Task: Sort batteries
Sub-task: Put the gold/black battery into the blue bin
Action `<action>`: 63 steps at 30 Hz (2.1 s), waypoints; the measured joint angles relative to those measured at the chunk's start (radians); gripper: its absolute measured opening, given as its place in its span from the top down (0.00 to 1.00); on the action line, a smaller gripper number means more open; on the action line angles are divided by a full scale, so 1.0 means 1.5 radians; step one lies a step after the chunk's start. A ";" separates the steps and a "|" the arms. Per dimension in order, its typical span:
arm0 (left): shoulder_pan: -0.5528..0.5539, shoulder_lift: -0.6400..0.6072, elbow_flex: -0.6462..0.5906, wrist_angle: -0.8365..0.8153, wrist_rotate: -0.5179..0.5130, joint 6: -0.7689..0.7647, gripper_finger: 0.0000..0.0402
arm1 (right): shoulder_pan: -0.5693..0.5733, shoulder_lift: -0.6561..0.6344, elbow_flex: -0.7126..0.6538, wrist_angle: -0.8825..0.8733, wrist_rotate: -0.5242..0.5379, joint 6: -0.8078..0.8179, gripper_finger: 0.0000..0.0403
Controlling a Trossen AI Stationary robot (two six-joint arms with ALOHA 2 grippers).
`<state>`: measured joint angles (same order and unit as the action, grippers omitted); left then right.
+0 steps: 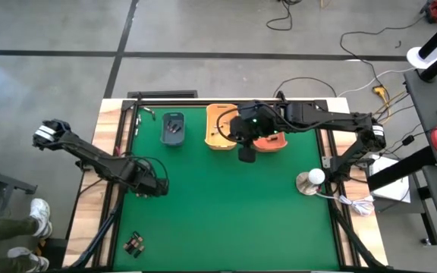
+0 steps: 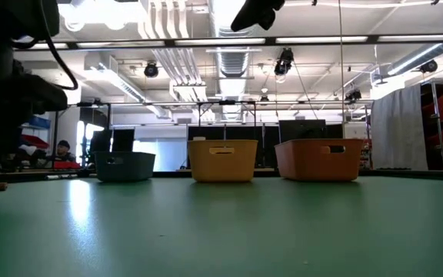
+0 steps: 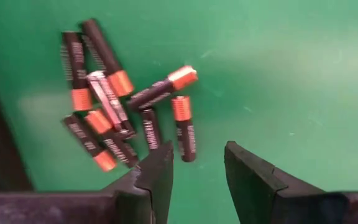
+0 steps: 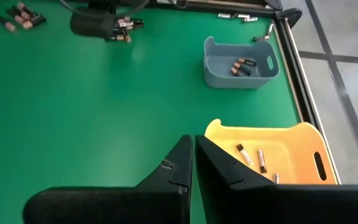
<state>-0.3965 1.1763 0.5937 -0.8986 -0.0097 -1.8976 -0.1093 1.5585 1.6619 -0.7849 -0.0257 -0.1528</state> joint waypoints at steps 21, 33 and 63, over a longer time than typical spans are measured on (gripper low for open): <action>0.001 0.104 -0.022 0.057 -0.023 0.038 0.71 | 0.000 0.000 0.000 0.014 0.023 -0.003 0.97; 0.000 0.158 0.016 0.045 -0.038 0.077 0.91 | -0.001 0.000 0.000 0.025 0.046 -0.031 0.97; 0.313 0.131 0.321 0.047 -0.104 0.743 0.97 | 0.003 0.001 0.142 0.027 0.107 -0.102 0.97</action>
<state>0.0737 1.3735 1.0745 -0.8282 -0.1653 -0.7837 -0.1050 1.5597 1.8755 -0.7437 0.1347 -0.3052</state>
